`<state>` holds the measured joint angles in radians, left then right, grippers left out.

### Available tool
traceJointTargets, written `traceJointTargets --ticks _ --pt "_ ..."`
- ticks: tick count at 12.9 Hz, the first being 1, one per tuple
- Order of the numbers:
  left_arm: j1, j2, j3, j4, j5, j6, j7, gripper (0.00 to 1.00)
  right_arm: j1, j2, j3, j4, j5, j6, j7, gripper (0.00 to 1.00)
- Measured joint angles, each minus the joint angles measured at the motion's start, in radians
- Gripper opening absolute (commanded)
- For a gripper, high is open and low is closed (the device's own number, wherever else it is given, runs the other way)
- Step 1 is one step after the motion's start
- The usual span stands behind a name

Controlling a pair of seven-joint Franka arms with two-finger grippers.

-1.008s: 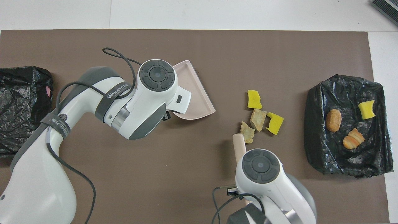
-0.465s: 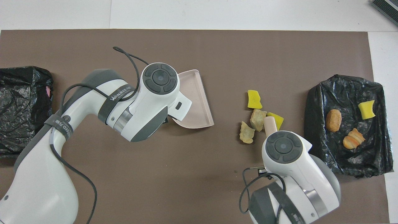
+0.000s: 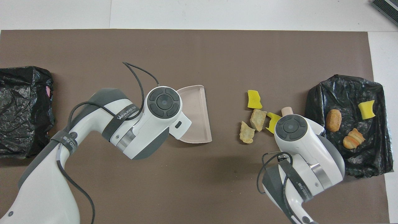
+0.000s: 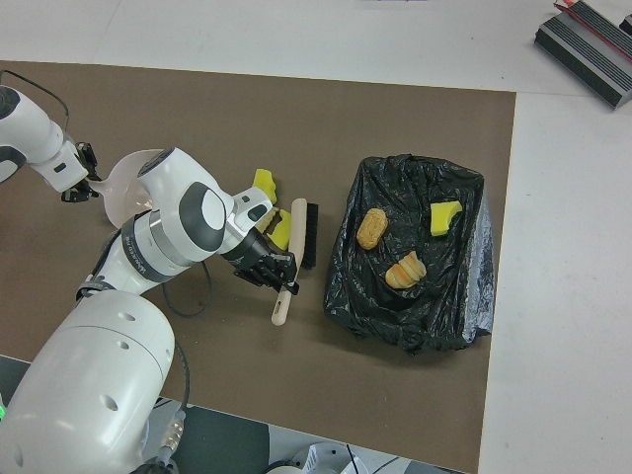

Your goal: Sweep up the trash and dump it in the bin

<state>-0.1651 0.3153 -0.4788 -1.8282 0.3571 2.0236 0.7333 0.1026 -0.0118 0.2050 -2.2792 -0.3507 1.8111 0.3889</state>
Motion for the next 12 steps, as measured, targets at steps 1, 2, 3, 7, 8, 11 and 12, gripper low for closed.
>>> traceJointTargets --ticks 1,2,3,7,8,11,12 --pt "0.001 -0.002 0.001 -0.007 0.0 0.007 0.0 0.0 0.014 0.022 0.002 0.008 0.011 0.006 0.0 0.0" --pt "0.001 -0.004 0.001 -0.015 0.0 0.012 -0.001 0.0 0.031 0.044 0.004 0.02 0.028 0.012 0.002 0.0" --pt "0.001 -0.006 0.001 -0.023 0.0 0.018 -0.002 0.0 0.044 0.063 0.006 0.037 0.06 0.014 0.004 0.0" --pt "0.001 -0.016 0.002 -0.038 0.0 0.025 -0.003 0.0 0.107 0.081 0.008 0.082 0.203 0.019 0.001 0.0" --pt "0.001 -0.017 0.001 -0.039 0.0 0.025 -0.003 0.0 0.118 0.081 0.008 0.084 0.243 0.032 0.001 0.0" --pt "0.001 -0.018 0.001 -0.041 0.0 0.025 -0.003 0.0 0.153 0.085 0.009 0.085 0.354 0.086 -0.004 0.0" --pt "0.001 -0.018 0.001 -0.041 0.0 0.025 -0.003 0.0 0.167 0.086 0.009 0.085 0.392 0.103 -0.004 0.0"
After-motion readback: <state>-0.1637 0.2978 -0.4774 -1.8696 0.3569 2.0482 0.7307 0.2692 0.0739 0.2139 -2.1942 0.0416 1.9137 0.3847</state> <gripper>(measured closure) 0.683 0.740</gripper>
